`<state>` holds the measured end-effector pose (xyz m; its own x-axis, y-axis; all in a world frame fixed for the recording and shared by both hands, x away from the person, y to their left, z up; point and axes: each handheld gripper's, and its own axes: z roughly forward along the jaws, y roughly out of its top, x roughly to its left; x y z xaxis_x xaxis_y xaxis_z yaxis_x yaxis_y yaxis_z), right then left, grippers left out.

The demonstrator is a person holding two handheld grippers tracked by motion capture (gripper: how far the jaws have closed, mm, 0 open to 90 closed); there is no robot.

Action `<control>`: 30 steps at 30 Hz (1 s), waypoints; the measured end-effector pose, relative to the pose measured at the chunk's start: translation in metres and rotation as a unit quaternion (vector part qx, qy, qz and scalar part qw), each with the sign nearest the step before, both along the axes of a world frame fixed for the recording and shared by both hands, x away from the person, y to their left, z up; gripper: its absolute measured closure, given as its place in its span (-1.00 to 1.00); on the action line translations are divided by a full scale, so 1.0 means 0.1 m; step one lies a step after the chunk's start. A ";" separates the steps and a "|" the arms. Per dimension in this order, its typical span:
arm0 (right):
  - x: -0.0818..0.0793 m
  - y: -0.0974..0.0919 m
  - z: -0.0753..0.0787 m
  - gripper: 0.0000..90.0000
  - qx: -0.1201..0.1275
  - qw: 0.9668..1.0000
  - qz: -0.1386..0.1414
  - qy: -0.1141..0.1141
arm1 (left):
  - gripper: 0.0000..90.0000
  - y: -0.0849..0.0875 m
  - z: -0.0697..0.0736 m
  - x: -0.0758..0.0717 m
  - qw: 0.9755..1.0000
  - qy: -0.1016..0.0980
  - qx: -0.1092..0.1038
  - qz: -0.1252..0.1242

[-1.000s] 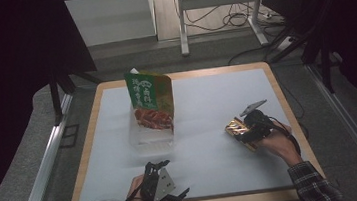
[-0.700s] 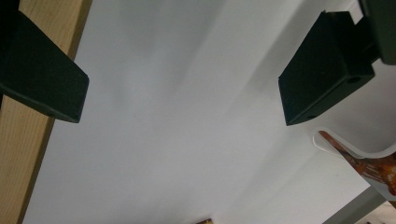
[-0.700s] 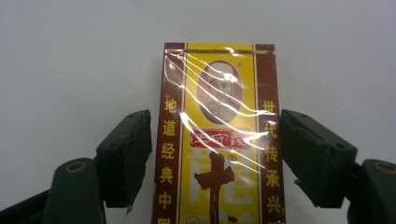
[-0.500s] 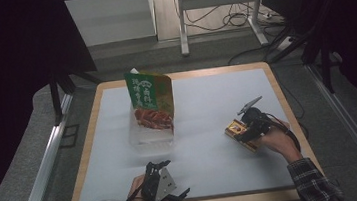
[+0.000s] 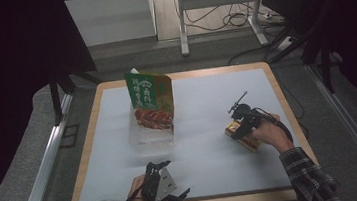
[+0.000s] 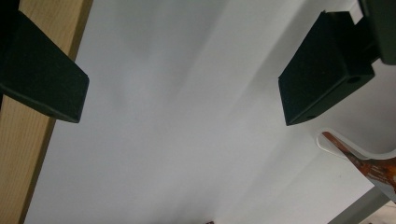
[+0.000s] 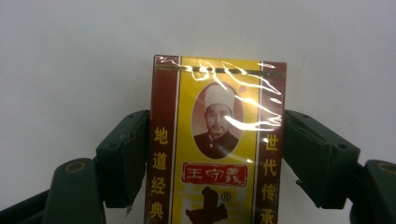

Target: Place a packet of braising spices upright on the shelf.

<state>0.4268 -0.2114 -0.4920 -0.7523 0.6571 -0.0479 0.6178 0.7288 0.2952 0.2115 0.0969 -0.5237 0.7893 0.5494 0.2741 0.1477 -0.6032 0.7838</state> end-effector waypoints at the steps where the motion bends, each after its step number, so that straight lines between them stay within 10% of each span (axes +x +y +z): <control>1: 0.02 0.01 0.00 -0.42 -0.004 1.000 0.001 0.004 | -0.97 0.00 0.00 0.00 1.000 0.000 0.000 0.000; 11: 0.04 0.08 -0.02 -0.30 -0.023 1.000 -0.005 0.014 | -0.97 0.00 0.00 0.00 1.000 -0.001 -0.001 0.001; 30: -0.16 -0.04 0.27 -0.29 0.093 0.994 -0.003 -0.065 | -0.97 0.01 0.01 0.00 1.000 0.002 -0.009 0.002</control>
<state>0.4112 -0.2150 -0.4652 -0.7436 0.6683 -0.0211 0.5701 0.6502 0.5022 0.2115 0.0980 -0.5225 0.7880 0.5575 0.2611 0.1534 -0.5886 0.7937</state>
